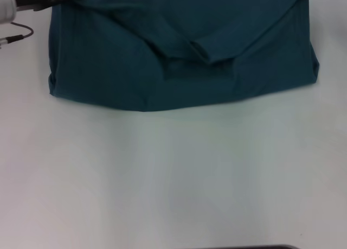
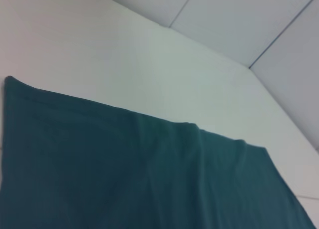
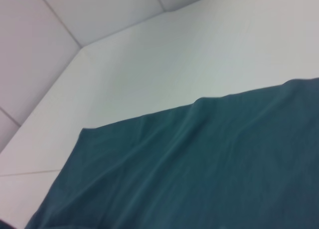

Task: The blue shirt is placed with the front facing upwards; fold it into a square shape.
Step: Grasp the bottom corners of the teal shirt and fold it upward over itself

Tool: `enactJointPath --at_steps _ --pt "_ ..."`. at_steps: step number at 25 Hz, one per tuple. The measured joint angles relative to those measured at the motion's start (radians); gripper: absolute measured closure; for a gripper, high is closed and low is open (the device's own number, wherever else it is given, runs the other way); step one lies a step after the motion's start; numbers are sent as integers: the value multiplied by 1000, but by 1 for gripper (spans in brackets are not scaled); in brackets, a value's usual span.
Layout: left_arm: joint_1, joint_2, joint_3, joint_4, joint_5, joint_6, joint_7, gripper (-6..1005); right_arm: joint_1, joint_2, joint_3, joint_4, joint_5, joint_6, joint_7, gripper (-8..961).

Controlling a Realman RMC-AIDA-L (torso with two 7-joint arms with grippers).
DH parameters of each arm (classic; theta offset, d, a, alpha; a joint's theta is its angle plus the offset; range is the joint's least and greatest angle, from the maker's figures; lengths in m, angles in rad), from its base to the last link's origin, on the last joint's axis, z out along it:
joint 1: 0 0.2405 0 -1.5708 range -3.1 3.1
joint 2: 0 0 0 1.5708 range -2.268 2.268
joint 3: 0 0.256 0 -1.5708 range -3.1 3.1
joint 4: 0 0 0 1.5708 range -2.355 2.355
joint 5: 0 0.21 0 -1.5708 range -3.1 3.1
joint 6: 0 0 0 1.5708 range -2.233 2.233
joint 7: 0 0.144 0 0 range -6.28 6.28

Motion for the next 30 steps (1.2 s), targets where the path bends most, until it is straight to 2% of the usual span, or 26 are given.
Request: enactJointPath --at_steps 4,8,12,20,30 --pt "-21 5 4 37 0 -51 19 968 1 11 -3 2 -1 45 -21 934" --pt "-28 0 4 28 0 -70 20 968 6 11 -13 -2 0 75 -24 933" --pt "-48 6 7 35 0 -80 21 968 12 11 -15 -3 1 108 -24 933" --pt "-93 7 72 63 1 -158 23 968 16 13 -49 2 1 172 -24 933" --pt "-98 8 83 64 3 -211 25 967 17 20 -74 5 -3 237 -23 933"
